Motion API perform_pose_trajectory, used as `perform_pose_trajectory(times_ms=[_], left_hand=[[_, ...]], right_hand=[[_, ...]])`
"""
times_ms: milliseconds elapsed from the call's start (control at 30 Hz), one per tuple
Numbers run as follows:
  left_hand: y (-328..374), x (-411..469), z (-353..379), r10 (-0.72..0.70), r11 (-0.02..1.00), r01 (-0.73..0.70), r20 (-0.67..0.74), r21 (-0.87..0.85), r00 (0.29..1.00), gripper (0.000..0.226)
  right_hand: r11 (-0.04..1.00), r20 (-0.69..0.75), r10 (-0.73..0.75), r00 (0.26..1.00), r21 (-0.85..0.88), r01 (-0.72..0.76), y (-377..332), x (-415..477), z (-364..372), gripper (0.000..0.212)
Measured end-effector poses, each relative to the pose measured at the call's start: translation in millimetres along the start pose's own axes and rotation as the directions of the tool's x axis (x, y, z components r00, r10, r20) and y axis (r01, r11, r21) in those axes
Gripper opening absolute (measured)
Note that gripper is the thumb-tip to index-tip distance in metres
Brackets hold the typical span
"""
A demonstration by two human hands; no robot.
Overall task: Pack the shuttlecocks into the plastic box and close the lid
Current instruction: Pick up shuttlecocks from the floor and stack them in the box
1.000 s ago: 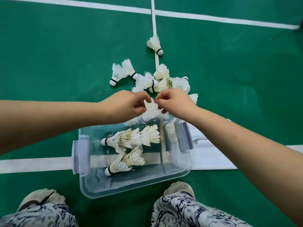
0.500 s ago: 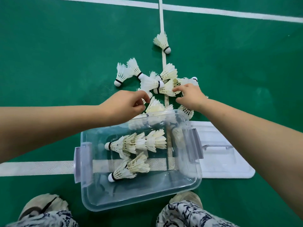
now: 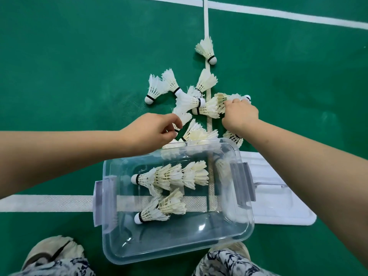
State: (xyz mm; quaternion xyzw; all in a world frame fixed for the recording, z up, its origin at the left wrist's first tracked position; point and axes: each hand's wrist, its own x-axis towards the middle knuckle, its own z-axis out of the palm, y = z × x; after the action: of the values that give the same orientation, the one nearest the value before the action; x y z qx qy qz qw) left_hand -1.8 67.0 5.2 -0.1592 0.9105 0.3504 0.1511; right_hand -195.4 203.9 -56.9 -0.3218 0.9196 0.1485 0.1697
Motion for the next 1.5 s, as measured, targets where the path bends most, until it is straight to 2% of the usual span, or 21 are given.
perform_pose_trajectory(times_ms=[233,733,867,1000,1100,1200,1267,1367,1500], left_hand=[[-3.9,-2.9,-3.6,-0.009,1.0,0.009,0.004,0.0,1.0,0.022],[21.4,-19.5,-4.3,0.044,0.999,-0.043,-0.022,0.032,0.999,0.021],[29.5,-28.2,-7.1,0.067,0.996,-0.064,-0.038,0.055,0.997,0.021],[33.9,-33.2,-5.5,0.077,0.994,-0.075,-0.026,0.075,0.997,0.022],[35.6,-33.4,-2.0,0.076,0.994,-0.075,-0.007,0.079,0.997,0.022],[36.4,-30.8,2.2,0.069,0.996,-0.069,0.005,0.059,0.998,0.023],[35.7,-29.5,6.3,0.062,0.997,-0.063,0.027,0.054,0.998,0.025],[32.7,-30.3,13.3,0.054,0.993,-0.063,0.094,0.095,0.994,0.027],[29.3,-32.9,16.4,0.08,0.984,-0.099,0.13,0.149,0.988,0.026]], right_hand=[[0.999,0.007,0.025,1.0,-0.024,-0.025,-10.2,-4.7,-2.8,0.042],[0.988,-0.124,-0.018,0.992,0.15,0.037,7.5,-58.4,-20.8,0.036],[0.954,-0.278,-0.07,0.958,0.261,0.146,8.9,-90.1,-36.1,0.038],[0.902,-0.536,-0.06,0.842,0.331,0.275,9.6,-127.0,-48.4,0.031],[0.822,-0.62,-0.007,0.785,0.443,0.357,6.4,-145.8,-54.0,0.026],[0.675,-0.518,0.043,0.854,0.646,0.357,-1.8,-159.1,-56.0,0.023],[0.598,-0.397,-0.006,0.918,0.734,0.322,-8.6,-166.6,-54.1,0.022],[0.683,-0.192,-0.192,0.962,0.678,0.272,-18.6,-174.9,-37.3,0.021],[0.786,0.061,-0.355,0.933,0.56,0.262,-28.0,-180.4,-6.9,0.026]])
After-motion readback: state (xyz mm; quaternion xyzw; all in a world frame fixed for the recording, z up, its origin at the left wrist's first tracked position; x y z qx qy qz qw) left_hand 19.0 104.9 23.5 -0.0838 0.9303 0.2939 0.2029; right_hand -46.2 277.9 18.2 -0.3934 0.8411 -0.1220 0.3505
